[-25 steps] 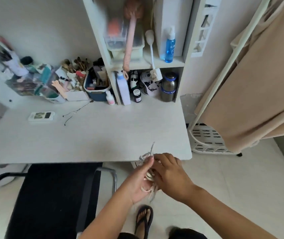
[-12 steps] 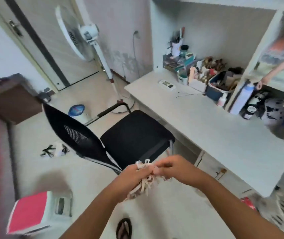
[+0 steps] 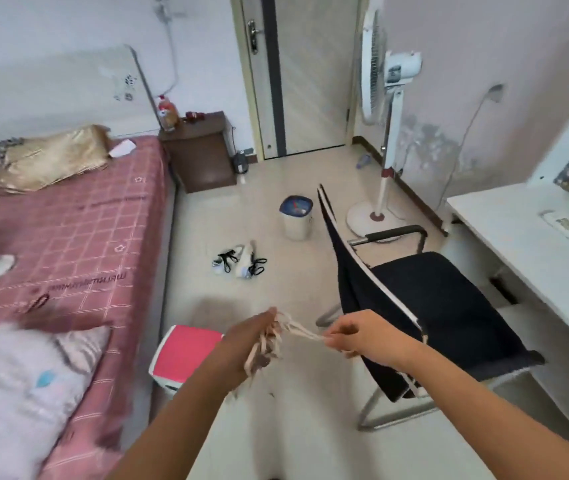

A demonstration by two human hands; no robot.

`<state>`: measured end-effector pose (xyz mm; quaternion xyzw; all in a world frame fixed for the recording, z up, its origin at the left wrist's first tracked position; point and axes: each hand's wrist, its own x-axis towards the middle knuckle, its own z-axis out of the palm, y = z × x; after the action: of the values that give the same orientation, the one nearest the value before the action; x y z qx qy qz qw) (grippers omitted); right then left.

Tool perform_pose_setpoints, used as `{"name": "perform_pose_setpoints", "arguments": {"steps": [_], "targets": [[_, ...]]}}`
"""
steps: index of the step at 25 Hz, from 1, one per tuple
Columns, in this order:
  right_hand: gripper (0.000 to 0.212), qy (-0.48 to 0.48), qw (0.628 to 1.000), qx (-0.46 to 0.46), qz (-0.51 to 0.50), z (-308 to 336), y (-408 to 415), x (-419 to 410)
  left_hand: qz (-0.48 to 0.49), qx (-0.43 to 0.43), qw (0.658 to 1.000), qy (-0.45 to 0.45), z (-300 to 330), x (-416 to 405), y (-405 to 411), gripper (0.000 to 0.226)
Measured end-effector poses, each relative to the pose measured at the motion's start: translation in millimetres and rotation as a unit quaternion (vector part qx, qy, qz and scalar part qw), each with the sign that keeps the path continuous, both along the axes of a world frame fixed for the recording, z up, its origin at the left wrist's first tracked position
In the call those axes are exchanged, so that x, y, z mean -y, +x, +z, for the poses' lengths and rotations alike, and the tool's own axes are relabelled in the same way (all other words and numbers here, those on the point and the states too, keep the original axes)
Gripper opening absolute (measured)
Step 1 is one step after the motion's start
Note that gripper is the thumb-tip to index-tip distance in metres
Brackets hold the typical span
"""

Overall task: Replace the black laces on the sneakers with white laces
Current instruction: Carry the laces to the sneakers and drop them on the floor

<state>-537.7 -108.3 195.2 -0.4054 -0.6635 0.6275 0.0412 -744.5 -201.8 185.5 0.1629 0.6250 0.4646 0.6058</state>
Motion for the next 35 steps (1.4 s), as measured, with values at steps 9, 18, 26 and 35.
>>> {"name": "perform_pose_setpoints", "arguments": {"steps": [9,18,26,35], "targets": [[0.012,-0.043,0.942,-0.136,-0.305,-4.8,-170.4,-102.2,0.058,-0.084,0.995,-0.014,-16.2,-90.9,-201.8,0.028],[0.014,-0.1,0.958,-0.125,-0.237,10.9,-303.1,-390.4,0.184,-0.14,0.967,-0.106,-38.2,-250.6,-333.8,0.038],[0.012,0.058,0.968,0.086,-0.227,0.4,-362.4,-557.3,0.168,-0.265,0.948,-0.046,-12.3,-344.3,-442.4,0.027],[0.061,0.137,0.923,0.228,0.278,-12.1,-516.5,-606.2,-0.191,-0.438,0.878,-0.002,3.0,-477.8,-579.9,0.022]]}}
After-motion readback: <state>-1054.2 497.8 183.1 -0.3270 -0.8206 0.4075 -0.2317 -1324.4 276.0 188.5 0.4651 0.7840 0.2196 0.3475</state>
